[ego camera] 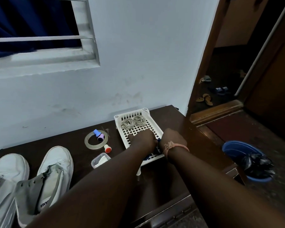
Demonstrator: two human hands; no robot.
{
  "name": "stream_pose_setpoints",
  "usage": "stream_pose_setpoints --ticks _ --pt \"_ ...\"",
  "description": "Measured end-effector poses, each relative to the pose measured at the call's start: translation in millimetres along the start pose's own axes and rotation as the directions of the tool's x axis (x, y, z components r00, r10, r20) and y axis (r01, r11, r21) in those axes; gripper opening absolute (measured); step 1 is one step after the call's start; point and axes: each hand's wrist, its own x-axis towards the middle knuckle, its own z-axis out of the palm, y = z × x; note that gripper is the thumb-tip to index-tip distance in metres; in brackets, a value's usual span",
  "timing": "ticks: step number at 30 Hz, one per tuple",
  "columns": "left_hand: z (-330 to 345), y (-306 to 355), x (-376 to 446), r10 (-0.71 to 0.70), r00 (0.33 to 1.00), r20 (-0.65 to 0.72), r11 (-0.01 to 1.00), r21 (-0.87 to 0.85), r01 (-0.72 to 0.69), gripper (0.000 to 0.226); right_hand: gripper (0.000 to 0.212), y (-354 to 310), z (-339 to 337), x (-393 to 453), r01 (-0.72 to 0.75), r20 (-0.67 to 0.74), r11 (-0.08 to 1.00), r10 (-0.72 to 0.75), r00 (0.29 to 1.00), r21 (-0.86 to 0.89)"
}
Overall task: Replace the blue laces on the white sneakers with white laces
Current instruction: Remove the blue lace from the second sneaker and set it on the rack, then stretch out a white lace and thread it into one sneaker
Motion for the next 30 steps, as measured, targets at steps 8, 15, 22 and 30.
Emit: stream_pose_setpoints --ticks 8,15,22,30 --pt "-13 -1 -8 0.056 0.998 0.016 0.990 0.130 -0.057 0.014 0.024 -14 2 -2 0.054 -0.029 0.995 -0.057 0.998 -0.089" --pt "-22 -38 -11 0.033 0.992 -0.121 0.999 -0.023 -0.036 0.016 0.016 -29 13 -4 0.108 -0.052 0.994 -0.109 0.993 -0.018" --pt "-34 -92 9 -0.073 0.969 -0.235 0.973 -0.230 0.017 0.039 0.015 -67 42 16 0.220 -0.073 0.975 -0.217 0.973 0.030" --pt "-34 -112 43 -0.082 0.972 -0.220 0.971 -0.235 0.028 0.042 0.025 -95 83 63 0.353 -0.024 0.936 -0.352 0.936 0.006"
